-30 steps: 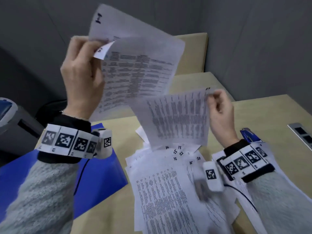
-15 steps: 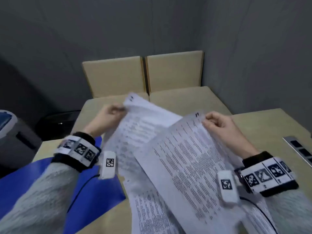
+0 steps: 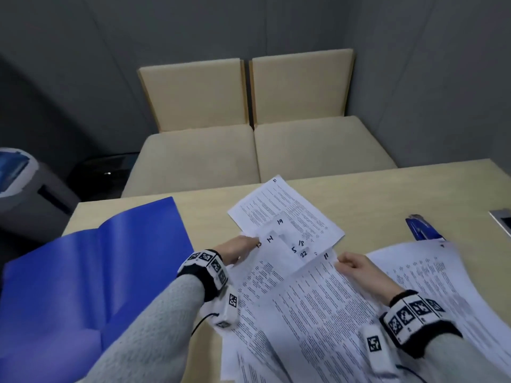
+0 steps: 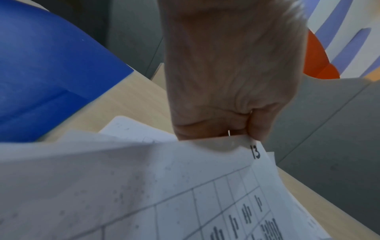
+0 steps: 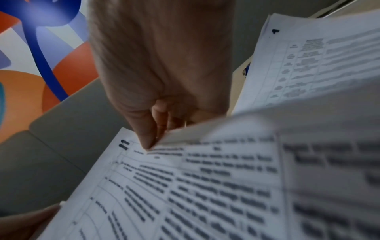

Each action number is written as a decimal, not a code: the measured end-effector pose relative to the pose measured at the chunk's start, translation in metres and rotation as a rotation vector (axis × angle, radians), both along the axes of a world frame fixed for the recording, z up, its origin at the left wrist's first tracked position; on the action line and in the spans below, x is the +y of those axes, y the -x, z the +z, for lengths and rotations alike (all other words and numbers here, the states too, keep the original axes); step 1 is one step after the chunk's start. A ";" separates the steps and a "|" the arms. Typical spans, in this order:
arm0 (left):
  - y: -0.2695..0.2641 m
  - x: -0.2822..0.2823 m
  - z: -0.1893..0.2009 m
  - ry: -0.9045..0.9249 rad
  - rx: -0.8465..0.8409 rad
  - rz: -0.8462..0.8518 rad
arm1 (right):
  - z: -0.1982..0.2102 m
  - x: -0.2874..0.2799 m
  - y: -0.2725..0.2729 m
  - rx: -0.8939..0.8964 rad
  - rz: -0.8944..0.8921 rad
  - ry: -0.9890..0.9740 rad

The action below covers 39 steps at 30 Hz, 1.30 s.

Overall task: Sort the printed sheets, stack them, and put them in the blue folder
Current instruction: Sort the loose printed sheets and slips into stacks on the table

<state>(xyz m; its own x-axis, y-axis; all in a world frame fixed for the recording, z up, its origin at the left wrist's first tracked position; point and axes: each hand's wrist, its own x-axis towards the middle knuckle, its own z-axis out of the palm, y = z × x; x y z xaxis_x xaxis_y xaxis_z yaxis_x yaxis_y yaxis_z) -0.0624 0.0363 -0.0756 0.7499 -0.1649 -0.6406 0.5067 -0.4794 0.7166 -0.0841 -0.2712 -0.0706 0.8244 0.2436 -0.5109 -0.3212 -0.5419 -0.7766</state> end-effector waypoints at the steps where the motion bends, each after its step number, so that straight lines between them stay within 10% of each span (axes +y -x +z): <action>1: 0.000 -0.002 0.000 0.020 0.028 0.034 | -0.001 0.003 0.000 0.007 -0.006 -0.007; 17: 0.023 -0.039 -0.007 -0.052 -0.383 -0.192 | -0.011 0.062 0.016 -0.259 0.213 0.119; 22: 0.023 -0.052 -0.005 0.031 -0.286 -0.209 | -0.014 0.052 0.025 -0.459 0.171 0.207; 27: 0.015 -0.035 -0.007 -0.168 -0.441 0.126 | -0.014 0.018 0.040 -0.499 0.099 0.189; 32: 0.024 -0.013 -0.027 -0.526 -0.321 -0.471 | -0.023 -0.008 0.068 -0.599 0.151 0.228; 39: 0.038 -0.015 -0.039 -0.604 -0.332 -0.574 | -0.032 -0.005 0.085 -0.876 0.351 0.350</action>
<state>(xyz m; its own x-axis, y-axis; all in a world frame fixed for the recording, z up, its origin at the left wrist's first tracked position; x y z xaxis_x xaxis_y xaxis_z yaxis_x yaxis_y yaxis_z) -0.1005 0.0214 -0.1146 0.8179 -0.2771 -0.5043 -0.1161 -0.9379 0.3269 -0.1692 -0.2767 -0.1022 0.8543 0.4971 0.1517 0.5086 -0.7393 -0.4414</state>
